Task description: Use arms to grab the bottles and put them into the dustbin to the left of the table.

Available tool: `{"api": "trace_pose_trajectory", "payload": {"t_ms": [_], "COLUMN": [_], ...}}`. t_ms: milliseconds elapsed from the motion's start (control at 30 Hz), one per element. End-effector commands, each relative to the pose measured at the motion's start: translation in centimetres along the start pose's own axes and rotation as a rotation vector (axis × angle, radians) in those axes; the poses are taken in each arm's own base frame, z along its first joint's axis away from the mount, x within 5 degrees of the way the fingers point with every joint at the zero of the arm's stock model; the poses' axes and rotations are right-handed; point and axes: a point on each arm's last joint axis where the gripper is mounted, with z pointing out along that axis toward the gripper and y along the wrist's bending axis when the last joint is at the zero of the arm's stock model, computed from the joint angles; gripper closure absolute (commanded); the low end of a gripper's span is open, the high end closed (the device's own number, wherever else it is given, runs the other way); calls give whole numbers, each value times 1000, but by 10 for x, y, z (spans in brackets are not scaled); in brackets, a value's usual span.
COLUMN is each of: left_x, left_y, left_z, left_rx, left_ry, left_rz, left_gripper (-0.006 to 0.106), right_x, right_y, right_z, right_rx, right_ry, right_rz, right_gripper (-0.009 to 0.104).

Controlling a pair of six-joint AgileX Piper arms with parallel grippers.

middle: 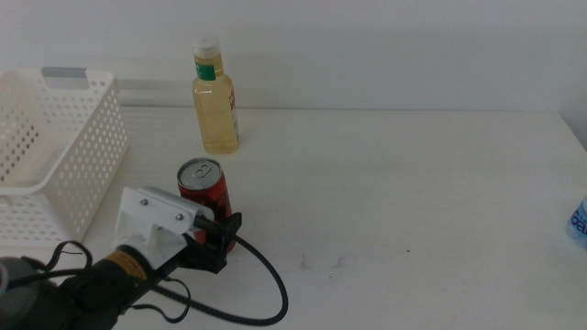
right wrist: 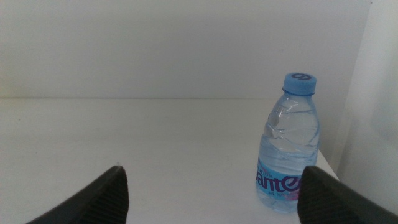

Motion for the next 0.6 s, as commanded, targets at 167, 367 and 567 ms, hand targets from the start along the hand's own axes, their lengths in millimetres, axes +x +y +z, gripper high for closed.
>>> {"api": "trace_pose_trajectory", "payload": {"t_ms": [167, 367, 567], "left_x": [0, 8, 9], "left_y": [1, 3, 8], "left_z": [15, 26, 29], "left_rx": [28, 30, -16], "left_ry": [6, 26, 16], "left_rz": [10, 6, -39], "left_gripper": [7, 7, 13], "right_x": [0, 0, 0], "right_y": [0, 0, 0], "right_z": [0, 0, 0], "right_rx": [4, 4, 4], "right_ry": [-11, -11, -11], "right_rz": [-12, -12, -12], "right_gripper": [2, 2, 2]}}
